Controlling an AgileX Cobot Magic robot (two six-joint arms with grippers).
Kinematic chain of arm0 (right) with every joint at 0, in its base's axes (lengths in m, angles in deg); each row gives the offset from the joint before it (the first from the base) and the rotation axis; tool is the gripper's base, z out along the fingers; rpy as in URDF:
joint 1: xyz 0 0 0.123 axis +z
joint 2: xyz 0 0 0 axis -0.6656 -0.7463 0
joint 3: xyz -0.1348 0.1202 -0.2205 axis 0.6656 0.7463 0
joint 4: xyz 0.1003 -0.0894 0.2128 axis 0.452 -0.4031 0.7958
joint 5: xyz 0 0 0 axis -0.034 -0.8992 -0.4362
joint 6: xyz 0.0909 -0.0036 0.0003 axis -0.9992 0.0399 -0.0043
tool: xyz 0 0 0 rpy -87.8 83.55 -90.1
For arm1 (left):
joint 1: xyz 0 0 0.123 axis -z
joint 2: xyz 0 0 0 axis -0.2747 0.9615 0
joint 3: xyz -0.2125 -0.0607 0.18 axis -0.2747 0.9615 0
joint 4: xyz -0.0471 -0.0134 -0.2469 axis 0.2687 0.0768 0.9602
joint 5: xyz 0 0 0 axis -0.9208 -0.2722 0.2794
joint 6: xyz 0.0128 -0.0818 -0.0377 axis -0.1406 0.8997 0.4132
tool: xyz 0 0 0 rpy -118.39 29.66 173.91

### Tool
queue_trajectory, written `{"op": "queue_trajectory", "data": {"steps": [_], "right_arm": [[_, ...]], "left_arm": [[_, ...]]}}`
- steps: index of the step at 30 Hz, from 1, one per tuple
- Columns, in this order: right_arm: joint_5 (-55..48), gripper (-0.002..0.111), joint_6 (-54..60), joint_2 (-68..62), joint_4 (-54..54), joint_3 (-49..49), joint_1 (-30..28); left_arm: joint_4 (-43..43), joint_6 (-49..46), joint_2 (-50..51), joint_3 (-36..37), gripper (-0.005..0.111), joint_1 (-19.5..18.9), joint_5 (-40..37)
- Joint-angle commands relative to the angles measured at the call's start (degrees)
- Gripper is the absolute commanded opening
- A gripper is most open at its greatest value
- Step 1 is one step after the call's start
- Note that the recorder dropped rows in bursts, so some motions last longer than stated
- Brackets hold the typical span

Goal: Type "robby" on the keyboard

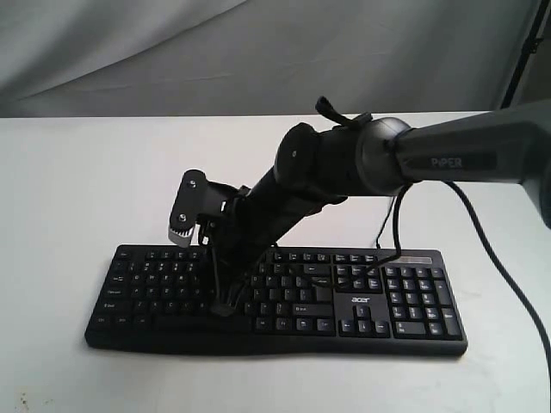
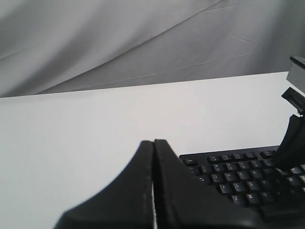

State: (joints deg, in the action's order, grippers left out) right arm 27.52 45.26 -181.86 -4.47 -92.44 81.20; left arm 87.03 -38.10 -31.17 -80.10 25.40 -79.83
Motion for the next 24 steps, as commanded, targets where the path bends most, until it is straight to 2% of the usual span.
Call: {"op": "queue_trajectory", "data": {"steps": [1,24], "right_arm": [[0.8,0.0,1.0,-0.1,0.8,-0.4,-0.1],[1.6,0.0,2.2,-1.0,1.6,-0.4,-0.1]], "left_arm": [[-0.3,0.2,-0.2,0.2,0.0,0.4,0.3],[-0.3,0.2,-0.2,0.2,0.0,0.4,0.3]]}}
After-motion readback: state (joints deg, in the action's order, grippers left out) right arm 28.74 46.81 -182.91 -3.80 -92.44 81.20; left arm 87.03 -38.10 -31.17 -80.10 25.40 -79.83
